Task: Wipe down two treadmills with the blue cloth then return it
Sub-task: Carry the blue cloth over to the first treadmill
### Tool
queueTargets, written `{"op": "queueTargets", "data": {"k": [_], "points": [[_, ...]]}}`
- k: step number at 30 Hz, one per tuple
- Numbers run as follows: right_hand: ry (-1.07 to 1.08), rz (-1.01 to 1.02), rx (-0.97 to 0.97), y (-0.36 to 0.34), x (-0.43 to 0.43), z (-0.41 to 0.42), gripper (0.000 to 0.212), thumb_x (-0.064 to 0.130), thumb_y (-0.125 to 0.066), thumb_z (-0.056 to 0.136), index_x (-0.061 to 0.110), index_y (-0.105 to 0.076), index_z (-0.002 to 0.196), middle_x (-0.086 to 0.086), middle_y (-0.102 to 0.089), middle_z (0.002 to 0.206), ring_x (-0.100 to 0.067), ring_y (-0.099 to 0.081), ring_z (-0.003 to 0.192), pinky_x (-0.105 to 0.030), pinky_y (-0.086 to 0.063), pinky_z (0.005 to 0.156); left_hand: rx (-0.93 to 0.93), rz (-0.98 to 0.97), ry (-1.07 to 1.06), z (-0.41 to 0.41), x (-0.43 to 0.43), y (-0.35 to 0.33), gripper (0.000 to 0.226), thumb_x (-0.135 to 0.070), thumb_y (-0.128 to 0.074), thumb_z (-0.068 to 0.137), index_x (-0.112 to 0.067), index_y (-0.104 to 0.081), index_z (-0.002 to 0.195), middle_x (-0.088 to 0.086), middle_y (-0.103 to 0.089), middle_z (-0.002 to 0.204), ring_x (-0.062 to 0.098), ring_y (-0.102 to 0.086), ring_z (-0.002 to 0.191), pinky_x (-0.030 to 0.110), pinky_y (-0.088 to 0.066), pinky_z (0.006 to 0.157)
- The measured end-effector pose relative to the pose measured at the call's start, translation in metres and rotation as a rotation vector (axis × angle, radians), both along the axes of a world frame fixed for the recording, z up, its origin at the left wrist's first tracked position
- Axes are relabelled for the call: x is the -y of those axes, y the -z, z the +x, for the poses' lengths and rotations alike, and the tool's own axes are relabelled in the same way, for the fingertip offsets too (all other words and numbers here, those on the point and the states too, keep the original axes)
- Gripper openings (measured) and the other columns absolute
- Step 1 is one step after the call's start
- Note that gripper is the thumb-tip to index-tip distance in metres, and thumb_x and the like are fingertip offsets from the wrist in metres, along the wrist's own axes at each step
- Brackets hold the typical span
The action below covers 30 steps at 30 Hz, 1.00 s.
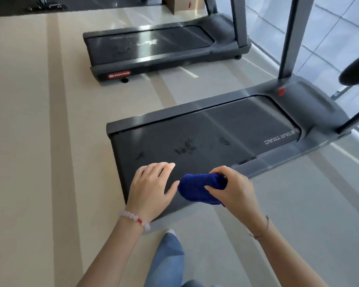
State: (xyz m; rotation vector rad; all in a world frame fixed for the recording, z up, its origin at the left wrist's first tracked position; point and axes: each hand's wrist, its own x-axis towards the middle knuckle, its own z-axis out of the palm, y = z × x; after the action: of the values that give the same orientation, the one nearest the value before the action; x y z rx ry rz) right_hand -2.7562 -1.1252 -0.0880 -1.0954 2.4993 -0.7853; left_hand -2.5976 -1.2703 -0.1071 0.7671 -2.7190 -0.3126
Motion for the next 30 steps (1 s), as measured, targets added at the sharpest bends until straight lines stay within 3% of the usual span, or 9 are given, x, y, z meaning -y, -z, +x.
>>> {"op": "queueTargets", "data": {"k": [12,17,22,26,30], "points": [[-0.213,0.106,0.113,0.061,0.113,-0.067,0.021,0.025,-0.07,0.072,0.032,-0.059,0.088,0.021,-0.062,0.084,-0.002,-0.058,0.079,-0.02,-0.046,0.068,0.078,0.08,-0.202,-0.034,0.059,0.063,0.044,-0.041,-0.042,0.085,-0.015,-0.065,0.111,-0.005,-0.067,0.105,0.016,-0.062,0.096,0.032,-0.048,0.082],[-0.289,0.113,0.152,0.106,0.142,-0.097,0.02,0.021,-0.07,0.071,0.03,-0.06,0.087,0.018,-0.063,0.081,-0.003,-0.059,0.078,-0.022,-0.049,0.068,0.12,0.129,-0.311,-0.059,0.061,0.111,0.04,-0.038,-0.054,0.08,-0.014,-0.066,0.109,-0.001,-0.068,0.103,0.019,-0.065,0.094,0.035,-0.051,0.081],[-0.392,0.143,0.162,0.159,0.156,-0.132,0.022,0.019,-0.071,0.072,0.028,-0.061,0.088,0.017,-0.063,0.082,-0.006,-0.059,0.077,-0.023,-0.05,0.068,0.135,0.157,-0.437,-0.085,0.052,0.157,0.044,-0.041,-0.043,0.084,-0.014,-0.066,0.111,-0.001,-0.068,0.105,0.018,-0.064,0.096,0.034,-0.05,0.081],[-0.47,0.166,0.15,0.203,0.163,-0.155,0.022,0.018,-0.072,0.073,0.027,-0.061,0.09,0.017,-0.062,0.084,-0.006,-0.058,0.078,-0.023,-0.049,0.07,0.122,0.165,-0.524,-0.101,0.037,0.205,0.035,-0.033,-0.063,0.081,-0.012,-0.066,0.109,0.001,-0.069,0.104,0.021,-0.065,0.094,0.035,-0.051,0.079],[-0.515,0.205,0.144,0.256,0.168,-0.166,0.023,0.017,-0.071,0.073,0.027,-0.062,0.092,0.017,-0.061,0.087,-0.008,-0.058,0.08,-0.023,-0.048,0.07,0.138,0.209,-0.568,-0.109,0.029,0.256,0.043,-0.038,-0.044,0.083,-0.013,-0.066,0.109,0.0,-0.068,0.103,0.02,-0.064,0.094,0.034,-0.051,0.078]]}}
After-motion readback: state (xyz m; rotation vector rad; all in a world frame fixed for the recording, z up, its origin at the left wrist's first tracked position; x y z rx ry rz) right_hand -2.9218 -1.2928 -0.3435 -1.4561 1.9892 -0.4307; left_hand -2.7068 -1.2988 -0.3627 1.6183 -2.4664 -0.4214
